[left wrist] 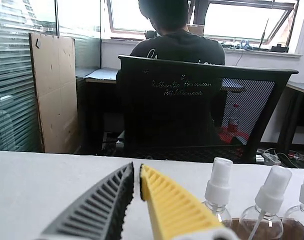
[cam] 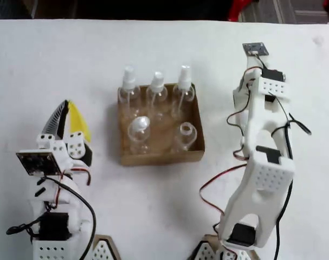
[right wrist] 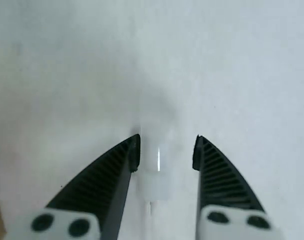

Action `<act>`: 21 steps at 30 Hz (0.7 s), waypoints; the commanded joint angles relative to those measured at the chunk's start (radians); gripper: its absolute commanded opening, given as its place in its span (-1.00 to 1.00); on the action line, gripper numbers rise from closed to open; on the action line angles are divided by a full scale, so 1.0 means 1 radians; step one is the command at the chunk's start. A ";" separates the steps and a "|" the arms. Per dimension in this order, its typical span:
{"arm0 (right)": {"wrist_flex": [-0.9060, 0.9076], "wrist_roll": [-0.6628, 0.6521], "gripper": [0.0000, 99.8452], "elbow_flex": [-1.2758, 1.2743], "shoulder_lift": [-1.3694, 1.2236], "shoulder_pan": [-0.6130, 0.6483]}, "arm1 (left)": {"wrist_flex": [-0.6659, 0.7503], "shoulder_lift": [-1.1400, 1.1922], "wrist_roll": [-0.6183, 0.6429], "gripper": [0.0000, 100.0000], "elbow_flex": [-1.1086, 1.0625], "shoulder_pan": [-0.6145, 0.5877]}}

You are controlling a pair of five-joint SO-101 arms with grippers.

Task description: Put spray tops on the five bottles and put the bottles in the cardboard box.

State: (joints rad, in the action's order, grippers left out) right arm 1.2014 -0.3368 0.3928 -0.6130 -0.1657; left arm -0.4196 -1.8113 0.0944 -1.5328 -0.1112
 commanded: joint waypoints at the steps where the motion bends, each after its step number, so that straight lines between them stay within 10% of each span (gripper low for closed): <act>1: 0.012 -0.025 -0.70 0.100 -0.044 0.012 | 0.025 0.001 -0.012 -0.94 0.003 0.018; 21: 0.028 -0.304 -0.95 0.115 -0.067 -0.013 | 0.025 0.001 -0.015 -0.94 0.003 0.018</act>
State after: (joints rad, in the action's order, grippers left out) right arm 1.2152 -0.6022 0.4603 -0.7096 -0.1672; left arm -0.4196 -1.8113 0.0882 -1.5328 -0.1112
